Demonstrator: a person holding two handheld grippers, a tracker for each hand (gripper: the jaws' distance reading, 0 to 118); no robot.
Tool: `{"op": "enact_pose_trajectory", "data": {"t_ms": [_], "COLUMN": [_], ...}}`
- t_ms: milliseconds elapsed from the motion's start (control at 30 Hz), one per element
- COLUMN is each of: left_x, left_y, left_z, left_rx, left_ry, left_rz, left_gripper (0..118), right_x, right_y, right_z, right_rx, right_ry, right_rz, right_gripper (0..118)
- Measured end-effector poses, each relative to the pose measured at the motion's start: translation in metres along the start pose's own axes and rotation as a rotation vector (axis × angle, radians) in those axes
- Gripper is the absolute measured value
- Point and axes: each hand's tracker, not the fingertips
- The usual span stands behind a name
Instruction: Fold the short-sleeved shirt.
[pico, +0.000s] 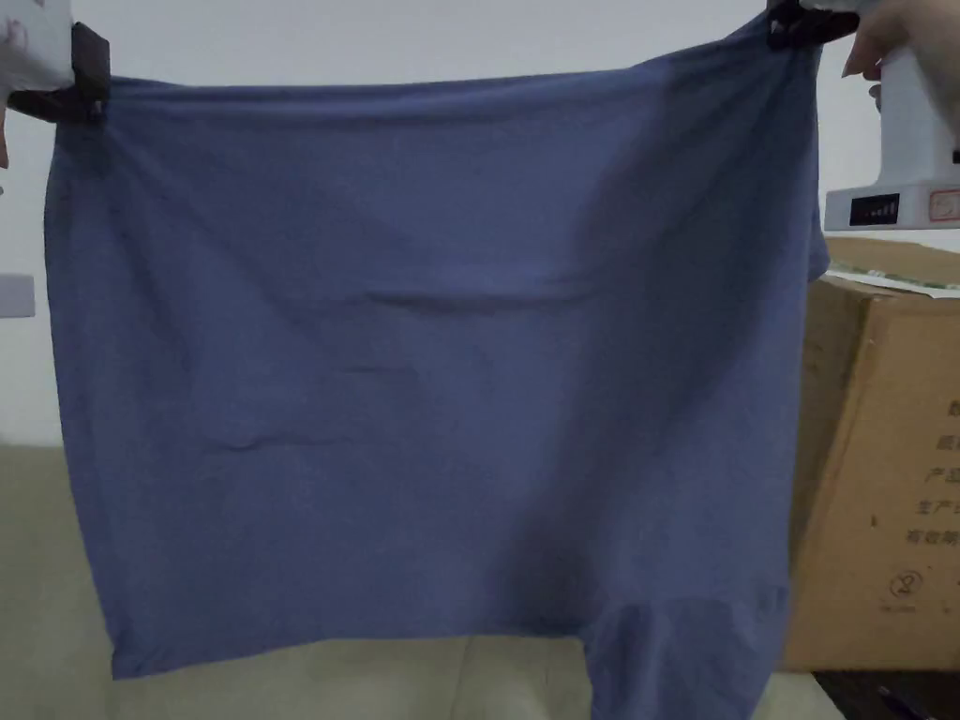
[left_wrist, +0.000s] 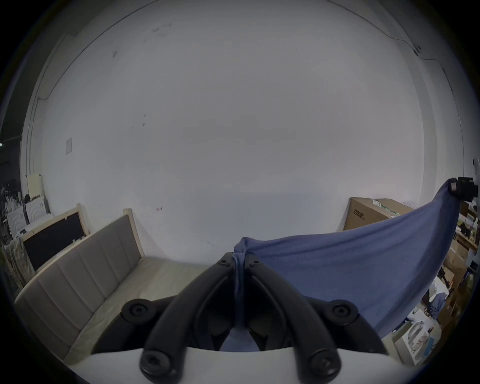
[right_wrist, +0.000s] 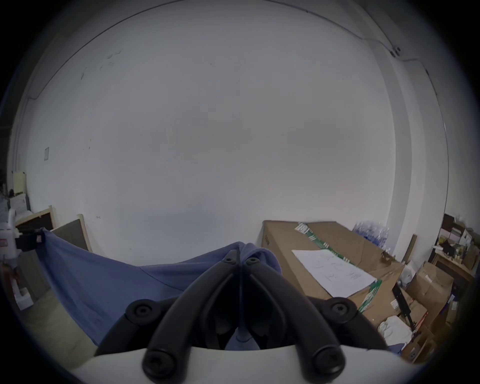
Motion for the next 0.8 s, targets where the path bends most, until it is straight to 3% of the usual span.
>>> {"op": "enact_pose_trajectory", "data": {"t_ms": [200,367,500,567,700,800], "left_x": [0.007,0.022,0.022,0.015,-0.005,-0.017], "left_y": [-0.087,-0.244,-0.366,-0.404,-0.444,-0.445], "left_z": [-0.025,-0.047,-0.041,-0.02,0.037,0.095], "left_rx": [-0.045,-0.356,-0.583,-0.611,-0.686,-0.683], "left_ry": [-0.022,-0.088,-0.097,-0.117,-0.169,-0.189], "left_rz": [0.019,0.029,0.001,0.013,-0.02,-0.022], "left_gripper": [4,4,4,4,4,4], "right_x": [-0.005,-0.035,-0.038,-0.031,-0.01,0.014], "right_y": [-0.103,-0.294,-0.442,-0.49,-0.517,-0.501], "right_z": [-0.025,-0.028,-0.002,0.025,0.105,0.171], "right_rx": [-0.054,-0.379,-0.653,-0.722,-0.789,-0.748], "right_ry": [0.004,0.12,0.178,0.196,0.235,0.271], "right_rz": [0.044,0.072,-0.036,-0.021,-0.011,-0.052], "right_gripper": [0,0,0,0,0,0]}}
